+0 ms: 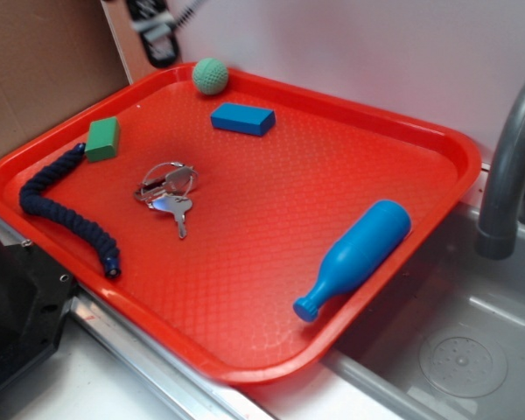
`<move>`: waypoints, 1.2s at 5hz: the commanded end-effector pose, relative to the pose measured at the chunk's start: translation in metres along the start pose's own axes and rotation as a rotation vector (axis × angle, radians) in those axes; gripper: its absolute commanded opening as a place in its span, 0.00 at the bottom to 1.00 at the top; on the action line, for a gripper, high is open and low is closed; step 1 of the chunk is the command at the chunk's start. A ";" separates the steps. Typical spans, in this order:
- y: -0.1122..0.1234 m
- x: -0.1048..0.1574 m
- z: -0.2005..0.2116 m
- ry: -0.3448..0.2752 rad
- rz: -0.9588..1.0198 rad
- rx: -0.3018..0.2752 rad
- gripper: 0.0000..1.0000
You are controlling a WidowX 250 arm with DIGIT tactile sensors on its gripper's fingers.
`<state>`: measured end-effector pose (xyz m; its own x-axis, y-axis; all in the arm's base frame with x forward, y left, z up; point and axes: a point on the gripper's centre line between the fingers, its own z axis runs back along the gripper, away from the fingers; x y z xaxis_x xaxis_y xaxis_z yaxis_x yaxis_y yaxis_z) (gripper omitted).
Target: Grab the blue block.
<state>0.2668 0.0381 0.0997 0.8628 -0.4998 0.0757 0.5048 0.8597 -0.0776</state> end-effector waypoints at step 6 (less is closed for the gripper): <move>0.012 0.041 -0.083 -0.046 -0.303 0.066 0.00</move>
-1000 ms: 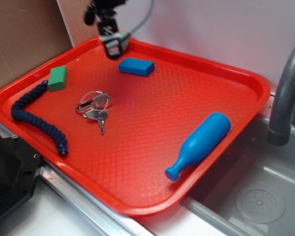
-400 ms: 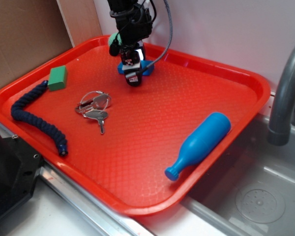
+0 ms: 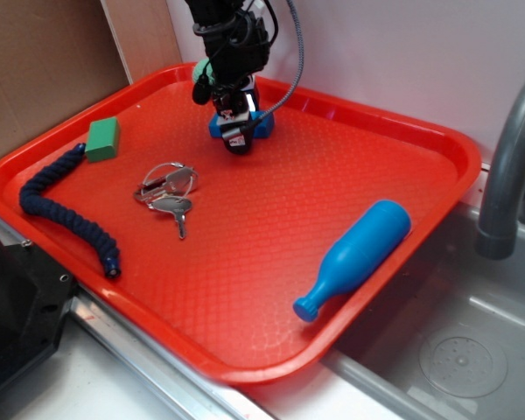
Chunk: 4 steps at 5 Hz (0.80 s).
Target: Grab the blue block.
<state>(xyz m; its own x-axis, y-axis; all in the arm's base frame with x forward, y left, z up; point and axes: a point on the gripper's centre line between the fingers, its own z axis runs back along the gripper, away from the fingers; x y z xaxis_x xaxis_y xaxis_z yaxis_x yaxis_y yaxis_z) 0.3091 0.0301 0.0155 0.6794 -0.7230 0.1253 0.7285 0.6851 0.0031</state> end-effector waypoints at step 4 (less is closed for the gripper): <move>-0.071 -0.013 0.171 -0.143 0.784 0.018 0.00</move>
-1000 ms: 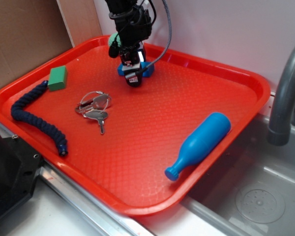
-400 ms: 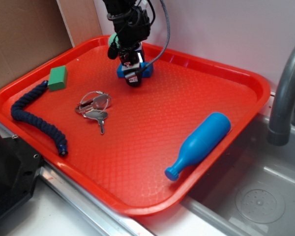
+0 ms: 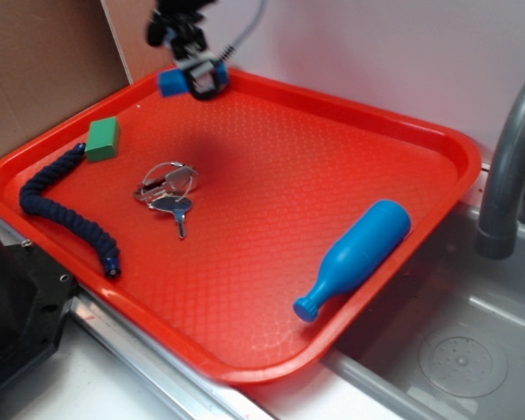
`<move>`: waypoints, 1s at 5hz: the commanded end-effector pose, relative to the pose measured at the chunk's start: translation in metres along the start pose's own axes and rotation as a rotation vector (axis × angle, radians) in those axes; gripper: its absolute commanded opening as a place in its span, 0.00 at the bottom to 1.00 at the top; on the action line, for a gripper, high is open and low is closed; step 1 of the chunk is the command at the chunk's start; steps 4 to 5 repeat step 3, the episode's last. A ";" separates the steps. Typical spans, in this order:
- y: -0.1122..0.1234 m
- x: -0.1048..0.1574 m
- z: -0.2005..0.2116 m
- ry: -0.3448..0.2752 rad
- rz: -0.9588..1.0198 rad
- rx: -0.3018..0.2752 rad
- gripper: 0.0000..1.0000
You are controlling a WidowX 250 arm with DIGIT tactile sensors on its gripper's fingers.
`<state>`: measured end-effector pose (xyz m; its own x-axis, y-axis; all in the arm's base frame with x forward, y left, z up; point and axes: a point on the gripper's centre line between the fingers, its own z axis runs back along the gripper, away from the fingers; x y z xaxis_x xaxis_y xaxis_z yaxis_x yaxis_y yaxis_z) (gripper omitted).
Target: Grab the blue block.
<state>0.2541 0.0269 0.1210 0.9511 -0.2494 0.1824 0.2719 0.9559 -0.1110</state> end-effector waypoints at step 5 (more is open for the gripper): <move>-0.037 -0.010 0.134 -0.052 0.460 0.098 0.00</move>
